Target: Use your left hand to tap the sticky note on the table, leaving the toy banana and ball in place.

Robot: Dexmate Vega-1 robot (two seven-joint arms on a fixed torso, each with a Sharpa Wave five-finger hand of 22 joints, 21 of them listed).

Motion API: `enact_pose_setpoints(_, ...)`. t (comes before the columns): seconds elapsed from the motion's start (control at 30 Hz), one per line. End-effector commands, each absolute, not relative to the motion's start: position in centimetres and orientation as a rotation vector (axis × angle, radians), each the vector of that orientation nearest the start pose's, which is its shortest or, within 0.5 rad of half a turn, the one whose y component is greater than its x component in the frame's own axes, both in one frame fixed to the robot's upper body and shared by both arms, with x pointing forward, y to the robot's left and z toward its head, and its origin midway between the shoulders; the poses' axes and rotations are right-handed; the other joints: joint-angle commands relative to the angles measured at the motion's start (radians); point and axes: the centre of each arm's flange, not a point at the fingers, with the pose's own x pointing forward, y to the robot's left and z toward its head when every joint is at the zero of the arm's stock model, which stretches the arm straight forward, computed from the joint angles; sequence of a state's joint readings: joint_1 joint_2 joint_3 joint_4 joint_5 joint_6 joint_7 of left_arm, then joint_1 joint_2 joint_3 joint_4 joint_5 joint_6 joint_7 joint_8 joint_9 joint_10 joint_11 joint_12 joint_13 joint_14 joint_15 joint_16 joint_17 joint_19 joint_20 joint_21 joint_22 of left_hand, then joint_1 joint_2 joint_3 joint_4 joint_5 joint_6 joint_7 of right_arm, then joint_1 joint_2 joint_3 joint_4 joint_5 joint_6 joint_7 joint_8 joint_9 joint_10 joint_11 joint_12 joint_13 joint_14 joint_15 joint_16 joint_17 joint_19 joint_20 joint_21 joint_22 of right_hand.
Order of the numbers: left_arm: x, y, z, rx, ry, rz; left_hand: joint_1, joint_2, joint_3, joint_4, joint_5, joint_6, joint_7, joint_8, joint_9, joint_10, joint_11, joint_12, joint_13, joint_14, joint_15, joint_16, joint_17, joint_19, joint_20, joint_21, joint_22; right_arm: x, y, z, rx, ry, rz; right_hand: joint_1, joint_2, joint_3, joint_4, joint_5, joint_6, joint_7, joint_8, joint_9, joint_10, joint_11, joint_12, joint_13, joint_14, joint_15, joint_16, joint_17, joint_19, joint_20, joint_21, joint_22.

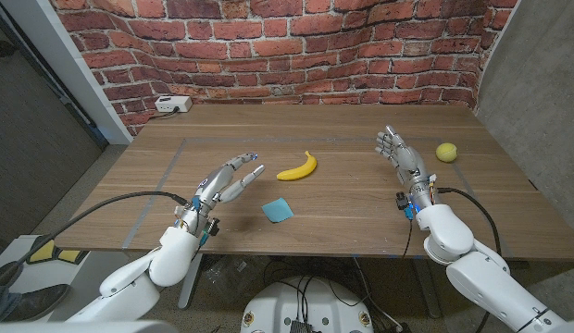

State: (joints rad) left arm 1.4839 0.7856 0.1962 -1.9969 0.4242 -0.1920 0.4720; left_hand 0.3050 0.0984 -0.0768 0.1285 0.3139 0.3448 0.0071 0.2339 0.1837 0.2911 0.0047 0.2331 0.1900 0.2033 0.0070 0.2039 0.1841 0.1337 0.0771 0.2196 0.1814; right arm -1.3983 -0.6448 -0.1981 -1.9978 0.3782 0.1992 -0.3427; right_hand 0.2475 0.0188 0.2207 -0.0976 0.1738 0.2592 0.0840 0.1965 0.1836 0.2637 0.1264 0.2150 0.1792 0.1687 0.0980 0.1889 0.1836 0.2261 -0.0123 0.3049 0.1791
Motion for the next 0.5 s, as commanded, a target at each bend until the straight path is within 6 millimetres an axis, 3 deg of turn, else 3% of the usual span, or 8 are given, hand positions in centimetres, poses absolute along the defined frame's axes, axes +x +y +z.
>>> enact_pose_setpoints(0.03, 45.3, 24.7, -9.6, 1.211, -0.836, 0.177, 0.007, 0.012, 0.005, -0.005, 0.004, 0.017, -0.029, -0.001, 0.003, -0.004, -0.016, -0.007, 0.004, -0.002, -0.009, -0.003, 0.001, -0.001, 0.028, -0.003, 0.002, 48.9, -26.6, -8.2, -0.088, -0.665, 0.037, -0.008, 0.002, -0.003, -0.002, 0.005, 0.005, -0.004, 0.004, 0.005, 0.001, 0.009, -0.004, 0.004, -0.001, 0.005, -0.002, 0.004, -0.001, 0.008, -0.006, 0.002)
enact_pose_setpoints(0.2, 44.4, 24.4, -9.3, 1.304, -0.794, 0.208, 0.027, -0.002, 0.001, -0.019, 0.002, 0.021, -0.065, -0.007, 0.003, -0.040, -0.018, -0.024, 0.005, -0.031, -0.009, -0.016, 0.000, -0.013, 0.041, -0.011, 0.002, 49.0, -26.4, -8.1, -0.085, -0.666, 0.042, -0.008, 0.002, -0.003, -0.002, 0.005, 0.006, -0.004, 0.003, 0.005, 0.001, 0.009, -0.004, 0.004, -0.002, 0.003, -0.003, 0.004, -0.002, 0.008, -0.007, 0.003)
enact_pose_setpoints(0.3, 44.1, 24.0, -9.1, 1.367, -0.759, 0.200, 0.048, -0.003, 0.004, -0.031, -0.001, -0.006, -0.101, -0.024, 0.003, -0.069, -0.015, -0.035, 0.005, -0.060, -0.003, -0.023, 0.000, -0.029, 0.041, -0.017, 0.003, 49.2, -26.2, -8.2, -0.082, -0.664, 0.050, -0.009, 0.003, -0.003, -0.002, 0.005, 0.006, -0.005, 0.004, 0.005, 0.001, 0.009, -0.004, 0.004, -0.003, 0.003, -0.003, 0.004, -0.003, 0.008, -0.008, 0.003)
enact_pose_setpoints(0.5, 43.5, 23.4, -8.7, 1.442, -0.711, 0.168, 0.060, -0.001, 0.004, -0.036, -0.005, -0.016, -0.146, -0.031, 0.002, -0.097, -0.007, -0.041, 0.005, -0.086, 0.004, -0.026, 0.001, -0.046, 0.042, -0.021, 0.004, 49.5, -25.9, -8.2, -0.075, -0.662, 0.059, -0.010, 0.003, -0.004, -0.001, 0.006, 0.007, -0.005, 0.004, 0.006, -0.002, 0.008, -0.005, 0.005, -0.005, 0.003, -0.003, 0.005, -0.004, 0.009, -0.010, 0.003)
